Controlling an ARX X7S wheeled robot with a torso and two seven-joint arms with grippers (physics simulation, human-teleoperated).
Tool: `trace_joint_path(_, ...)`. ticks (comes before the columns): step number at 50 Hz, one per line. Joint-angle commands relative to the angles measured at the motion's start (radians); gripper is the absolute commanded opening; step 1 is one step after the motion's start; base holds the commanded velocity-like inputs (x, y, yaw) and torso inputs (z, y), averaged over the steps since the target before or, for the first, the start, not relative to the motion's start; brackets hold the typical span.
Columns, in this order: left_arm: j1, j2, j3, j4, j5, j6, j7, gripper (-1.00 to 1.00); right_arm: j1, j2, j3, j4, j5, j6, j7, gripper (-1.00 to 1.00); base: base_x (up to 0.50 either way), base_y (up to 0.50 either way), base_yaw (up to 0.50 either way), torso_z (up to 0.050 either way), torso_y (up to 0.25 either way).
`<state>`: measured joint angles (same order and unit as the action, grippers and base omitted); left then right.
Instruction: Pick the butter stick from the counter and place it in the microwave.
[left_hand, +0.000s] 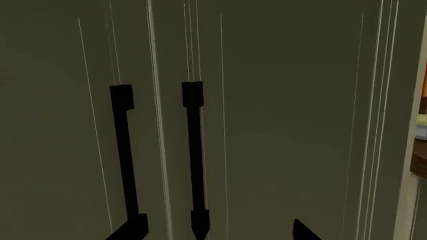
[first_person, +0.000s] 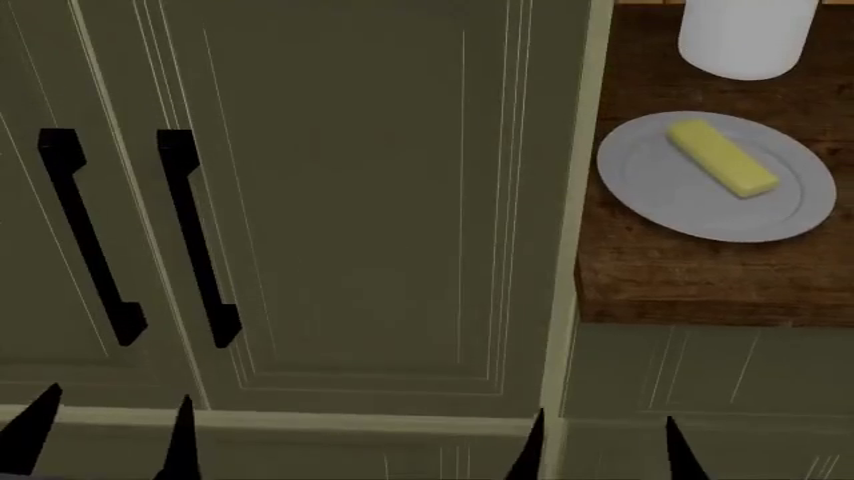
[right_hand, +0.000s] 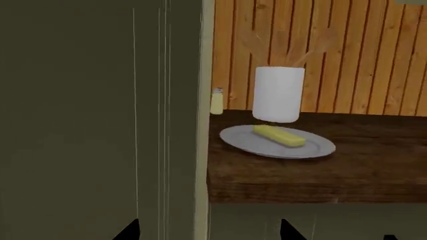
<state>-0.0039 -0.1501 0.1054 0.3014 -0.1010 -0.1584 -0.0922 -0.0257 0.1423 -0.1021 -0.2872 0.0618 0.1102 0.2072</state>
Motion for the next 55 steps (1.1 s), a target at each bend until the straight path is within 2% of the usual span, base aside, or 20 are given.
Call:
trace_joint_path(1, -0.085, -0.001, -0.04, 0.094, 0.008, -0.059, -0.011, 1.0, -0.022, 0.014, 0.077, -0.216, -0.024, 0.045, 0.029, 1.0, 0.0, 0.0, 0.0, 0.05, 0.0)
trace_joint_path(5, -0.11, -0.017, -0.028, 0.122, 0.03, -0.04, -0.01, 1.0, -0.035, 0.031, 0.097, -0.336, -0.042, 0.078, 0.049, 1.0, 0.0, 0.0, 0.0, 0.05, 0.0)
trace_joint_path(6, -0.21, -0.038, -0.05, 0.234, -0.003, -0.145, 0.001, 1.0, -0.071, 0.049, 0.149, -0.486, -0.117, 0.157, 0.074, 1.0, 0.0, 0.0, 0.0, 0.05, 0.0)
trace_joint_path(7, -0.218, -0.043, -0.047, 0.245, 0.005, -0.15, -0.002, 1.0, -0.068, 0.051, 0.149, -0.636, -0.12, 0.173, 0.074, 1.0, 0.0, 0.0, 0.0, 0.05, 0.0)
trace_joint_path(8, -0.224, -0.046, -0.048, 0.255, -0.002, -0.164, 0.002, 1.0, -0.067, 0.052, 0.148, -0.683, -0.122, 0.178, 0.074, 1.0, 0.0, 0.0, 0.0, 0.05, 0.0)
trace_joint_path(17, -0.277, -0.062, -0.052, 0.27, -0.01, -0.236, -0.005, 1.0, -0.058, 0.06, 0.146, -0.759, -0.152, 0.218, 0.062, 1.0, 0.0, 0.0, 0.0, 0.05, 0.0)
trace_joint_path(19, -0.295, -0.064, -0.054, 0.27, -0.015, -0.263, -0.008, 1.0, -0.056, -0.001, 0.171, -0.76, -0.192, 0.194, -0.011, 1.0, 0.0, 0.0, 0.0, 0.05, 0.0)
trace_joint_path(21, -0.304, -0.07, -0.048, 0.264, -0.012, -0.274, -0.005, 1.0, -0.041, -0.133, 0.23, -0.76, -0.256, 0.157, -0.161, 1.0, 0.0, 0.0, 0.0, 0.05, 0.0)
trace_joint_path(22, -0.312, -0.071, -0.048, 0.263, -0.016, -0.287, -0.005, 1.0, -0.042, -0.141, 0.239, -0.76, -0.258, 0.142, -0.17, 1.0, 0.0, 0.0, 0.0, 0.05, 0.0)
trace_joint_path(35, -0.408, -0.083, -0.037, 0.266, -0.03, -0.427, -0.013, 1.0, -0.103, -0.142, 0.3, -0.76, -0.242, -0.038, -0.164, 1.0, 0.0, 0.0, 0.0, 0.05, 0.0)
trace_joint_path(42, -0.488, -0.077, -0.042, 0.282, -0.059, -0.535, -0.017, 1.0, -0.188, -0.142, 0.33, -0.76, -0.217, -0.175, -0.147, 1.0, 0.0, 0.0, 0.0, 0.05, 0.0)
trace_joint_path(50, -0.574, -0.079, -0.032, 0.271, -0.074, -0.614, -0.016, 1.0, -0.208, -0.142, 0.329, -0.76, -0.218, -0.201, -0.144, 1.0, 0.0, 0.0, 0.0, 0.05, 0.0)
trace_joint_path(55, -0.574, -0.082, -0.028, 0.281, -0.079, -0.62, -0.014, 1.0, -0.202, -0.142, 0.315, -0.76, -0.229, -0.184, -0.15, 1.0, 0.0, 0.0, 0.0, 0.05, 0.0)
